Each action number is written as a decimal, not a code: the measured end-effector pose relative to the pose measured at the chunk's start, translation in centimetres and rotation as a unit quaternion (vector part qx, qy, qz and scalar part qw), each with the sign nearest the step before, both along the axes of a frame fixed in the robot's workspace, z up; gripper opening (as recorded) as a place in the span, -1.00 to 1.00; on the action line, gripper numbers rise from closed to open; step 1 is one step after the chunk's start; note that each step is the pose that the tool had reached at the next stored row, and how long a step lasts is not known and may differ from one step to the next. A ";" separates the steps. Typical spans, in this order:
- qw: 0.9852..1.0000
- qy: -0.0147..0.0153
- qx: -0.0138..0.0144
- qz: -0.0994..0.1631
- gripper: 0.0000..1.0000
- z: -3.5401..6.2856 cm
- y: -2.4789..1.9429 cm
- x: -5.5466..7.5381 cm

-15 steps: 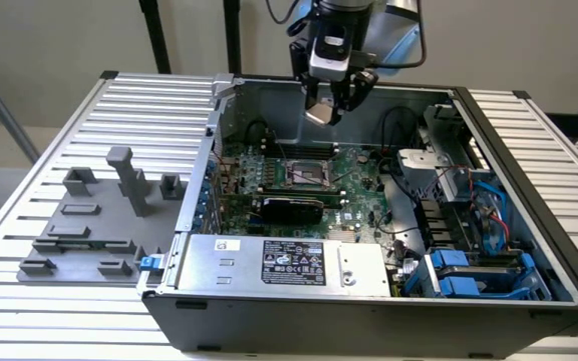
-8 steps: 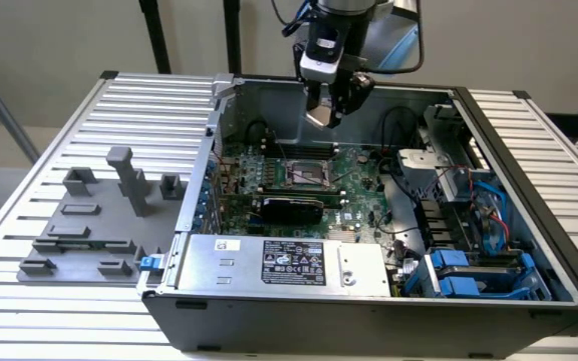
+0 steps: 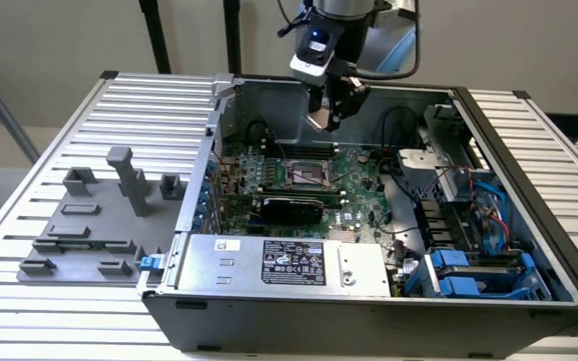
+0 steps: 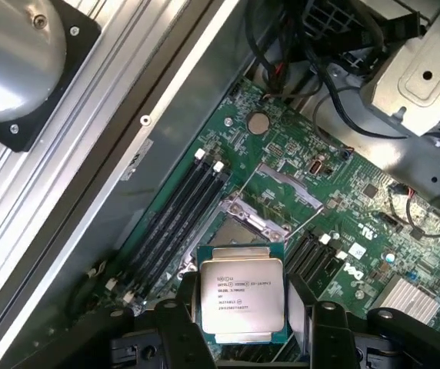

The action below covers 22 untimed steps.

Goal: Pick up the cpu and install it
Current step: 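Place the cpu into insertion slot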

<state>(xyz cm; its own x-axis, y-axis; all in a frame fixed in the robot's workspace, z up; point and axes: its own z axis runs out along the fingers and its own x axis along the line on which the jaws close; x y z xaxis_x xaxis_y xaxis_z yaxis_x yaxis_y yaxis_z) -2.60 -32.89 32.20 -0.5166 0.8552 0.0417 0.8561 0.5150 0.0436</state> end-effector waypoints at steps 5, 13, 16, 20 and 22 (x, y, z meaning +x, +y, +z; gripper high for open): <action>0.999 0.000 0.000 -0.046 0.10 -0.37 0.00 0.0; 0.993 0.000 0.000 -0.118 0.10 -0.95 0.00 0.0; 0.989 0.000 0.000 -0.145 0.10 -1.17 0.00 0.0; 0.984 0.000 0.000 -0.181 0.10 -1.48 0.00 0.0; 0.980 0.000 0.000 -0.197 0.10 -1.62 0.00 0.0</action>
<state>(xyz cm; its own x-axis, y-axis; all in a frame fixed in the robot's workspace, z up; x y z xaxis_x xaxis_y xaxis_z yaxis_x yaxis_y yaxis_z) -2.63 -32.89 30.58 -0.1463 0.9884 0.0416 0.9885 0.1445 0.0436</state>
